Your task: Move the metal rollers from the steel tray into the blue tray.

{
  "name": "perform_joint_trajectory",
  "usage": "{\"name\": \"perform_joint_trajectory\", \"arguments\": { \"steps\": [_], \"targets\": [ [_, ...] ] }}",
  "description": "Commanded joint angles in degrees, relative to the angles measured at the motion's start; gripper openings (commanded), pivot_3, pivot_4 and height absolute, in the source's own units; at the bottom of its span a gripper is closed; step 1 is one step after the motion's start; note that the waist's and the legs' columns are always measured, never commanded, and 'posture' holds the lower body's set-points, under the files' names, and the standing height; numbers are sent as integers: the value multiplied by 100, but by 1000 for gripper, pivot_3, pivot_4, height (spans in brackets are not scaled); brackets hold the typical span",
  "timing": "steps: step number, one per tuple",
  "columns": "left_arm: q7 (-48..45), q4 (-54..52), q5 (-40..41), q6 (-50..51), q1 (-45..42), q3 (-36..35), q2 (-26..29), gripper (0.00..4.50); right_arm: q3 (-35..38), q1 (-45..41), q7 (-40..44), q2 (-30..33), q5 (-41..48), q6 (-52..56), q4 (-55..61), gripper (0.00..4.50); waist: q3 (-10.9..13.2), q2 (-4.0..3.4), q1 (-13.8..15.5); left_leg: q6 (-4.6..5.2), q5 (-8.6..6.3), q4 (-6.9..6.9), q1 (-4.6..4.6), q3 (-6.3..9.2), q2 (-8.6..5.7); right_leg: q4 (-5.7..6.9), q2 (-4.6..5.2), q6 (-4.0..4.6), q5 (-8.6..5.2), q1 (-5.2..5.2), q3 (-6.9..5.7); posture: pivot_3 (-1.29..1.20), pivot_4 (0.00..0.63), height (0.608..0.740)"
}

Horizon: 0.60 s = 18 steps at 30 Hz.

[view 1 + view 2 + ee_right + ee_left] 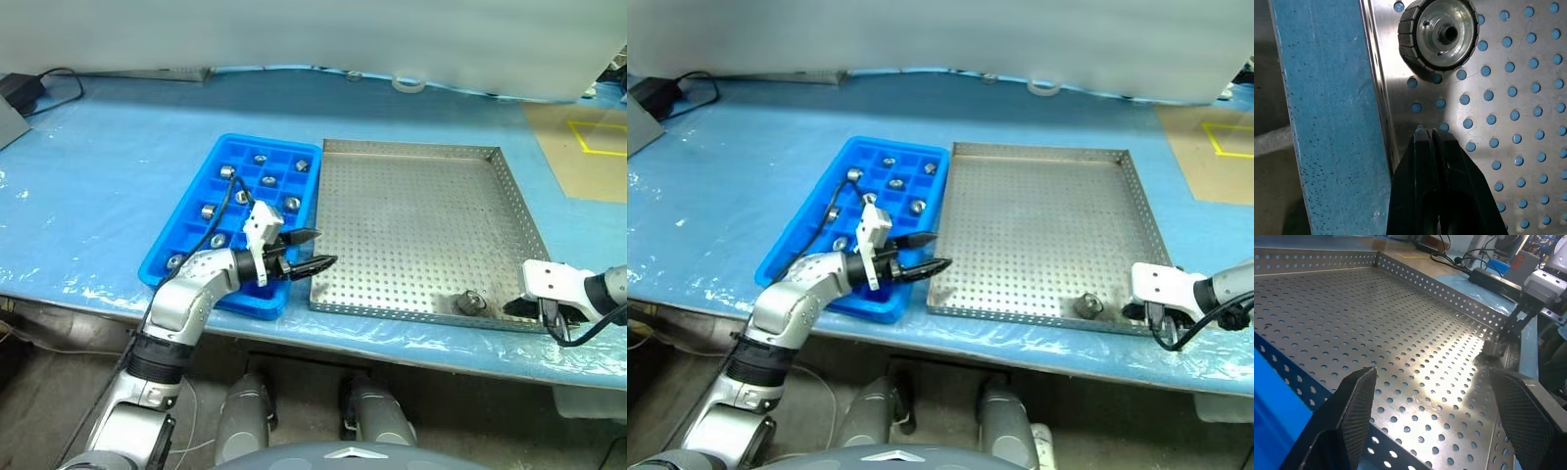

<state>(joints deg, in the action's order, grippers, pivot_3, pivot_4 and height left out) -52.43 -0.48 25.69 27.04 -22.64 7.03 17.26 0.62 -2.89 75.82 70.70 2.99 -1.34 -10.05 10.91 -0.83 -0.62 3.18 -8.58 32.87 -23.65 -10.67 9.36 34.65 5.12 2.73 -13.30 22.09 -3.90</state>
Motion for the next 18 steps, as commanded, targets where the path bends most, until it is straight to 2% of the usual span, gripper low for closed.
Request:
{"name": "perform_joint_trajectory", "arguments": {
  "steps": [1,6,13,18],
  "targets": [
    [-245,260,-1,-400,-58,-43,-27,3879,174,134,70,119,63,-36,194,23,0,0,1,0,0,0,3,0,0,0,0,0,0,-3,0,-242,150,740],
    [-130,-47,3,-382,109,36,-85,3879,126,101,123,38,138,254,622,23,0,0,10,0,0,-6,2,0,2,0,0,0,0,0,0,-240,150,740],
    [518,-1161,178,401,157,165,-223,3879,-155,-236,232,-220,290,791,1312,23,0,0,12,-2,0,-2,3,0,4,5,0,0,0,0,0,-231,150,740],
    [397,-642,224,381,-131,-9,-129,3879,-359,-611,284,-477,434,1128,1655,23,0,0,6,-5,1,0,15,0,4,6,0,-1,-1,-10,1,-228,150,740]
  ]
}}
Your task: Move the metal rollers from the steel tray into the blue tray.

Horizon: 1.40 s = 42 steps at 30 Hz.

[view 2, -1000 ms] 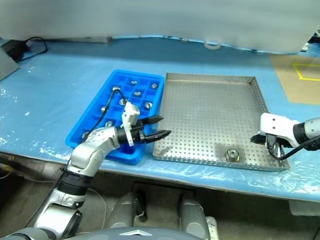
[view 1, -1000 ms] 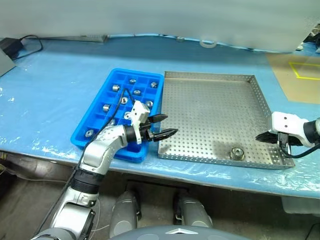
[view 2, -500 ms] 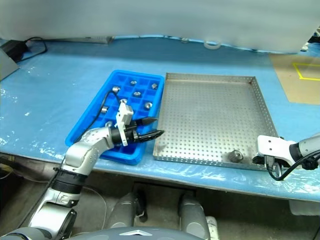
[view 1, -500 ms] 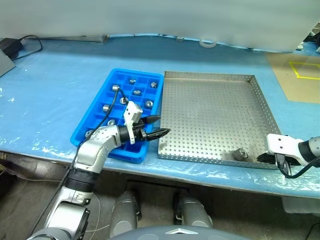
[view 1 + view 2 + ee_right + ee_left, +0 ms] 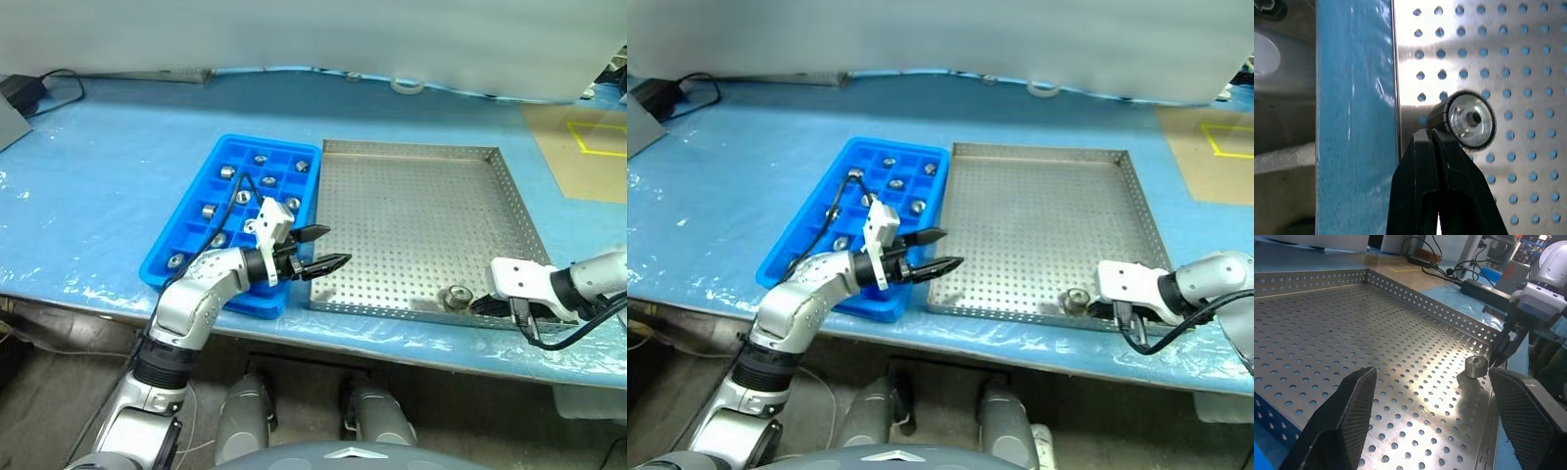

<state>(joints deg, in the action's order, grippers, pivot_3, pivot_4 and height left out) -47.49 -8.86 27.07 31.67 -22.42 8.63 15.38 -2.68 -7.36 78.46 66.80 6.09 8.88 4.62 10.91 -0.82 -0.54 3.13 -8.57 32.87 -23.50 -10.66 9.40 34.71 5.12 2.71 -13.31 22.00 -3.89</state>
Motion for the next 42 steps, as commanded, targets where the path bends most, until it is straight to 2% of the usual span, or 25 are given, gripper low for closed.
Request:
{"name": "perform_joint_trajectory", "arguments": {
  "steps": [1,4,10,21,26,32,36,42],
  "targets": [
    [-202,479,41,-236,-205,-189,74,3879,-86,-235,-48,-181,71,69,132,23,0,0,-2,0,0,0,0,0,0,0,0,0,0,0,1,-226,150,740],
    [-435,1104,-78,-639,-294,-200,73,3879,-189,-408,-287,-459,-74,-68,-45,23,0,0,-8,0,0,-1,-3,0,0,-2,0,1,0,3,1,-223,150,740],
    [-574,1382,-164,-927,-278,-188,65,3879,-199,-441,-712,-812,-180,-148,-206,23,-2,-2,27,18,9,-5,-28,0,-1,-2,0,3,1,26,0,-225,150,740],
    [-562,862,-273,-1089,339,32,39,3879,-112,-274,-974,-817,-277,-482,-525,23,-2,-3,22,0,-1,-4,-12,-1,0,-2,0,2,1,12,1,-239,150,740],
    [-478,482,-342,-1174,741,185,4,3879,-122,-183,-1325,-864,-515,-1044,-892,23,-3,-3,32,0,-1,-5,-4,-3,0,-4,1,2,1,2,3,-248,150,740],
    [-437,260,-307,-1125,903,205,33,3879,81,-832,-2218,-1379,-649,-1310,-1324,23,-8,15,-96,-1,-3,-5,14,-13,-1,-5,1,1,0,-4,14,-248,150,740],
    [-548,660,-255,-1058,518,60,60,3879,289,-1181,-2025,-1497,-263,-691,-1161,23,1,-4,-193,-2,-3,15,28,-44,2,-3,3,-40,-23,13,38,-255,150,740],
    [-802,1900,-344,-1245,-308,-128,-47,3879,655,-1533,-1598,-1347,633,959,-589,23,2,5,-25,-2,-3,19,48,-53,-10,-4,7,-42,-24,1,72,-253,150,740]
  ]
}}
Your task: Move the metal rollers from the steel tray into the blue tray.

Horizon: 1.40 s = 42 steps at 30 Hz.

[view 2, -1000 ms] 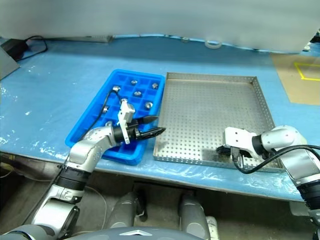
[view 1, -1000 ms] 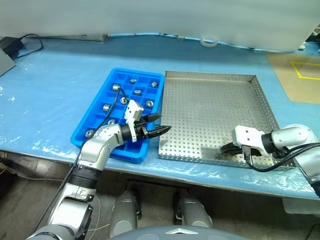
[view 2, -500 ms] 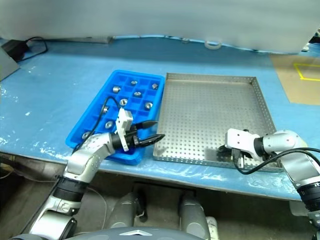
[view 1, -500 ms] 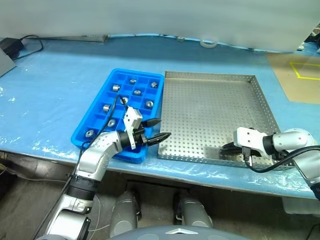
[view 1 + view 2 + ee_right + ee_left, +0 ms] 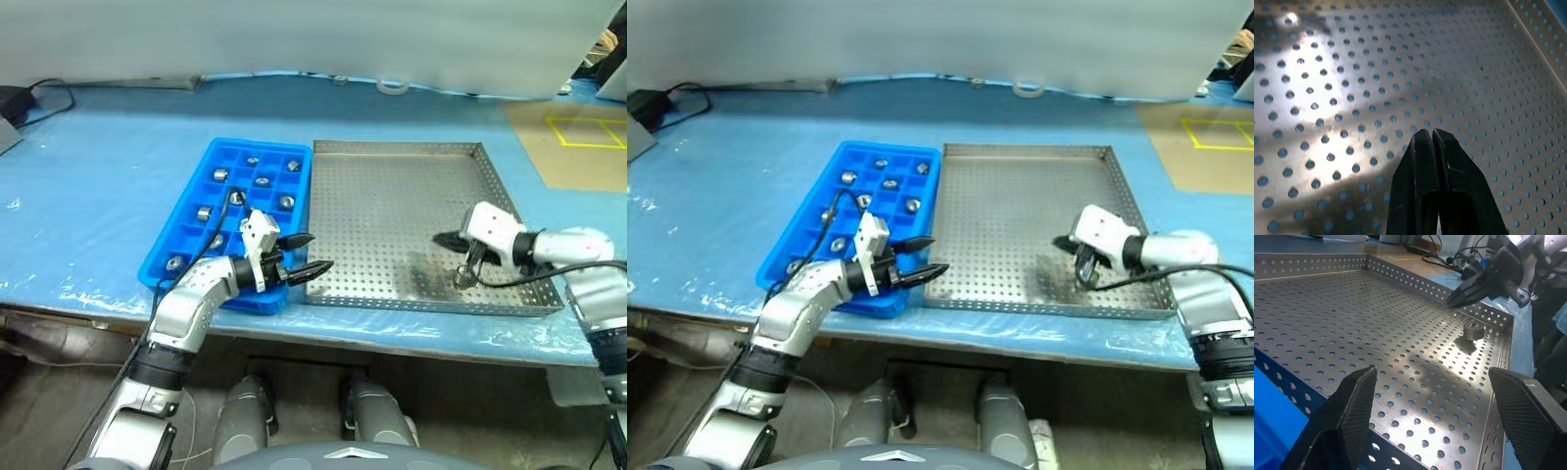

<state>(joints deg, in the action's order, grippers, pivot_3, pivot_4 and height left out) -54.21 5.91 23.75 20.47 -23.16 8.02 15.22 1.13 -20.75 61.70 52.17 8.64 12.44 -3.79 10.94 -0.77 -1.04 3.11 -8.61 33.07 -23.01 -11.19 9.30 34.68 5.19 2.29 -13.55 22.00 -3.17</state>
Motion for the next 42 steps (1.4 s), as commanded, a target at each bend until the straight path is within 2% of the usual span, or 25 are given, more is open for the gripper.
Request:
{"name": "perform_joint_trajectory", "arguments": {
  "steps": [1,4,10,13,15,19,23,26,32,36,42],
  "targets": [
    [-166,568,-25,-173,-310,-82,-48,3879,297,-252,73,143,389,675,256,23,-2,0,34,1,0,0,-2,-2,0,0,0,1,1,1,2,-253,150,740],
    [-264,977,-64,-327,-525,-126,-91,3879,358,-323,241,305,497,844,267,23,-4,-1,52,17,-9,0,-6,-22,-1,2,2,44,26,2,12,-254,150,740],
    [-72,-9,-12,-105,48,2,-111,3879,412,-264,629,748,635,969,406,23,-10,-10,41,46,-53,-3,-30,-34,5,4,4,34,22,24,10,-255,150,740],
    [-32,-136,-25,-68,108,14,-103,3879,515,-45,693,983,464,565,309,654,-11,-12,68,46,-59,-6,-54,-35,16,7,-1,32,20,47,1,-255,150,740],
    [-6,-189,-29,-55,134,25,-106,3879,687,255,818,1147,512,498,220,1263,-11,-11,112,48,-62,-5,-55,-40,18,5,-1,31,18,46,-1,-255,150,740],
    [13,-243,-21,-30,182,26,-107,3879,1230,1636,1611,1664,1078,1226,999,2646,-11,-12,208,48,-64,-1,-49,-46,17,-9,1,27,13,35,2,-268,150,740],
    [-8,-269,1,3,197,50,-103,3879,1387,2186,1533,1729,1074,1360,1326,3972,-11,-12,152,27,-75,-1,-6,-46,17,-7,0,20,11,5,10,-280,150,740],
    [-36,-276,5,16,192,69,-98,3879,1250,2140,1324,1671,931,1350,1292,3972,-11,-13,116,15,-68,0,5,-46,16,-7,1,-21,-13,5,11,-284,150,740],
    [-54,-342,14,49,239,65,-68,3879,974,1811,1050,1469,746,1039,1055,3972,-12,-12,95,15,-69,4,1,-46,8,-8,4,-19,-11,1,17,-279,150,740],
    [-13,-436,19,90,302,59,-46,3879,793,1775,1037,1431,617,853,886,3972,-15,-15,100,25,-75,-1,-16,-46,6,-8,5,15,8,10,17,-265,150,740],
    [48,-584,22,162,392,63,-28,3879,565,1856,1102,1524,223,316,96,3972,-15,-16,93,29,-82,-2,-21,-46,7,-11,6,8,3,12,15,-261,150,740]
  ]
}}
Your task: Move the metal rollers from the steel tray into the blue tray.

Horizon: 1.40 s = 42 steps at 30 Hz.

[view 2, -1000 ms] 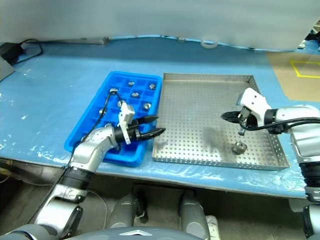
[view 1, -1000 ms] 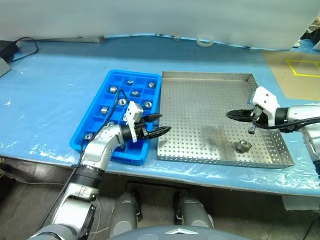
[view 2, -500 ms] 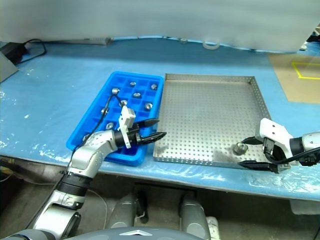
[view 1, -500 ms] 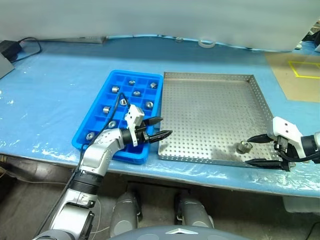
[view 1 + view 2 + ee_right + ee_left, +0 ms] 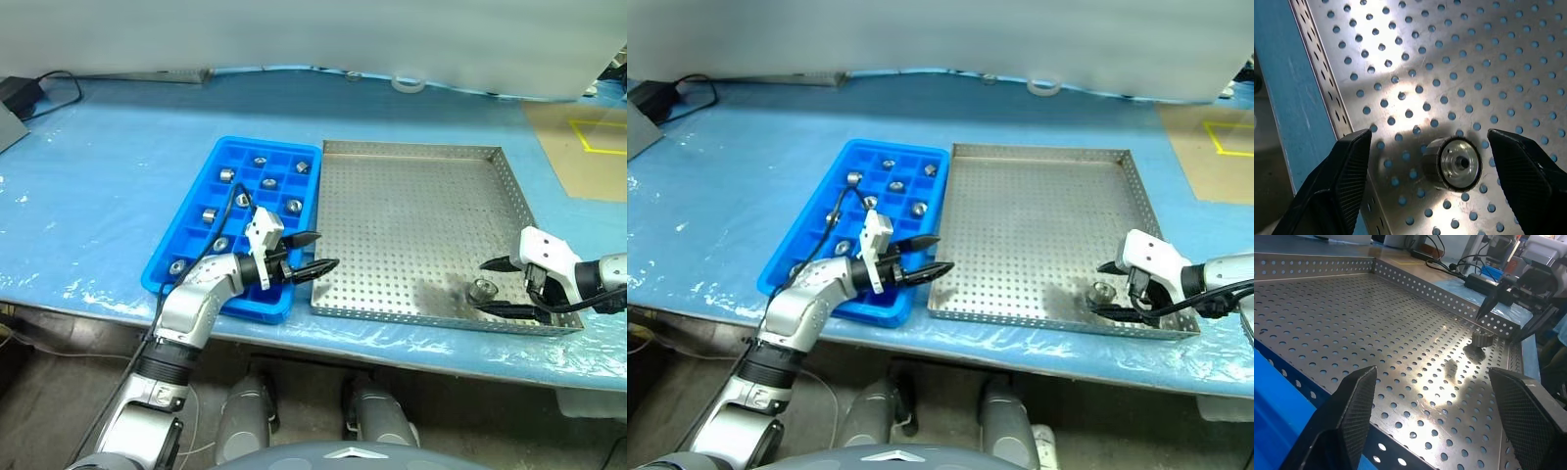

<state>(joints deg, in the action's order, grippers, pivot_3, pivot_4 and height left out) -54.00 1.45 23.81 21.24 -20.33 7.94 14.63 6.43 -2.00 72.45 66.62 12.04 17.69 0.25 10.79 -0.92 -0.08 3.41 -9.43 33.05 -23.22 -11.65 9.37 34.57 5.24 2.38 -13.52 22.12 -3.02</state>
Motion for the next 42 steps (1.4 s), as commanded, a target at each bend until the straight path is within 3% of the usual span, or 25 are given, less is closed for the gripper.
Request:
{"name": "perform_joint_trajectory", "arguments": {
  "steps": [1,18,21,26,34,39,42],
  "targets": [
    [31,-161,20,97,122,71,34,3879,32,-57,21,59,-106,-200,-376,3972,-1,-2,-6,-3,-2,1,1,-1,-2,0,1,0,0,0,0,-261,150,740],
    [28,-337,77,213,222,71,99,3879,-168,-228,-202,-240,-288,-437,-417,3972,-2,-2,-30,-4,-3,1,6,0,-1,3,1,-1,0,-3,0,-267,150,740],
    [40,-349,83,222,232,66,107,3879,-194,-258,-191,-260,-278,-447,-453,3355,-2,-2,-34,-4,-3,1,6,0,-1,3,1,-1,-1,-3,0,-266,150,740],
    [35,-336,89,221,229,66,114,3879,-226,-154,-88,-210,-307,-651,-346,1798,-2,-3,-52,-4,-3,1,5,0,-1,3,1,-1,0,-2,0,-264,150,740],
    [161,-211,54,24,123,-93,72,3879,-162,-551,-143,-298,-112,-272,-184,1802,-2,-3,-60,-4,-3,4,6,0,-1,5,1,-1,0,-3,1,-242,150,740],
    [32,-522,198,-98,16,-203,154,3879,-188,-1339,-84,-468,236,249,105,1802,-1,-1,-64,-5,-2,4,5,0,0,13,0,0,0,3,1,-203,150,740],
    [436,-1650,776,1011,-543,-636,617,3879,-414,-2003,-120,-792,326,471,124,1802,11,18,-63,-4,3,4,0,0,4,23,-1,1,1,14,1,-163,150,740]
  ]
}}
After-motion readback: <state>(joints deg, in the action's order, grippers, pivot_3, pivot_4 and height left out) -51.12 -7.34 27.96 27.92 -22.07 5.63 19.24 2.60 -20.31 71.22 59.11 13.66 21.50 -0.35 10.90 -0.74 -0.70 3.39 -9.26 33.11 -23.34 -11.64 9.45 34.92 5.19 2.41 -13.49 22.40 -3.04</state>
